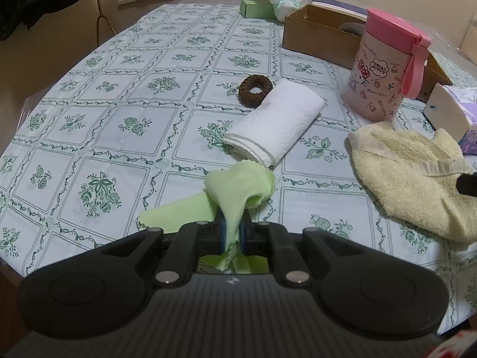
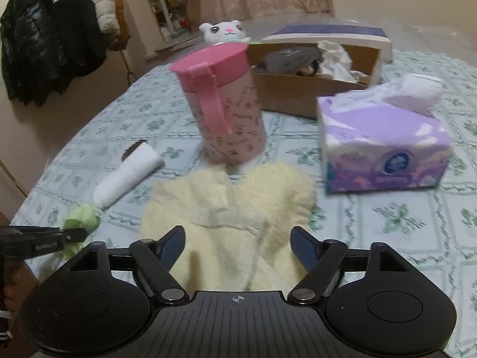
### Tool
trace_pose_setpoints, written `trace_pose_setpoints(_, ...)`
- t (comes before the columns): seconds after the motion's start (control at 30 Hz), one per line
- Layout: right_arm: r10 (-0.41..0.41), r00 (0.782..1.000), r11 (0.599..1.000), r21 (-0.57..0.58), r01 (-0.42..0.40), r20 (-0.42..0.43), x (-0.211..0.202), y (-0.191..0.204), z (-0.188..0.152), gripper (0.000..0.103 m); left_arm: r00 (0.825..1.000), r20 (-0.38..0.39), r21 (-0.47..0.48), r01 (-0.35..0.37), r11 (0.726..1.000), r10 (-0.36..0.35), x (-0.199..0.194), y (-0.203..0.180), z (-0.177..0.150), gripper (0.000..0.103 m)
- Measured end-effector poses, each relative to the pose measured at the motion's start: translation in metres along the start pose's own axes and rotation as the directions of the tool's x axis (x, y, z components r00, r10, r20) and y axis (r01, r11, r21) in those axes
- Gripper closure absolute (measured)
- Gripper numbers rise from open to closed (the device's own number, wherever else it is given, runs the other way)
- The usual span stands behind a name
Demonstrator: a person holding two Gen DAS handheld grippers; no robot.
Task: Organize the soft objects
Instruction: 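Grasp the yellow towel with the right tool while the left tool holds the green cloth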
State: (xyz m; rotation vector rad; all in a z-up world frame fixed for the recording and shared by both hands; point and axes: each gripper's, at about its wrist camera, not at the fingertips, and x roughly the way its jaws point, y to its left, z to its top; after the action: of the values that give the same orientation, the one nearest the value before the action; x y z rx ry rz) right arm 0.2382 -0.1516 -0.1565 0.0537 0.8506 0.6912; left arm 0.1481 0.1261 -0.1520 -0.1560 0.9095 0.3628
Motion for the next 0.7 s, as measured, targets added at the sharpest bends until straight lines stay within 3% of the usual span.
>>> trace_pose_setpoints(0.4,-0.045,0.996,0.97,-0.242,0.025,-0.076,0.038,0.047,-0.013,0.014,1.0,-0.006,0.012,0.002,1.0,-0.002,0.001,0.0,0.0,0.094)
trace_pose_setpoints(0.5,-0.067,0.995,0.969,-0.241,0.047,-0.075,0.042,0.047,-0.016,0.014,1.0,-0.006,0.015,0.003,1.0,-0.003,0.001,-0.001,0.0,0.094)
trace_pose_setpoints(0.7,-0.098,0.994,0.968,-0.239,0.083,-0.052,0.04,0.041,-0.016,0.05,1.0,-0.005,0.02,0.005,1.0,-0.005,0.002,0.0,0.0,0.094)
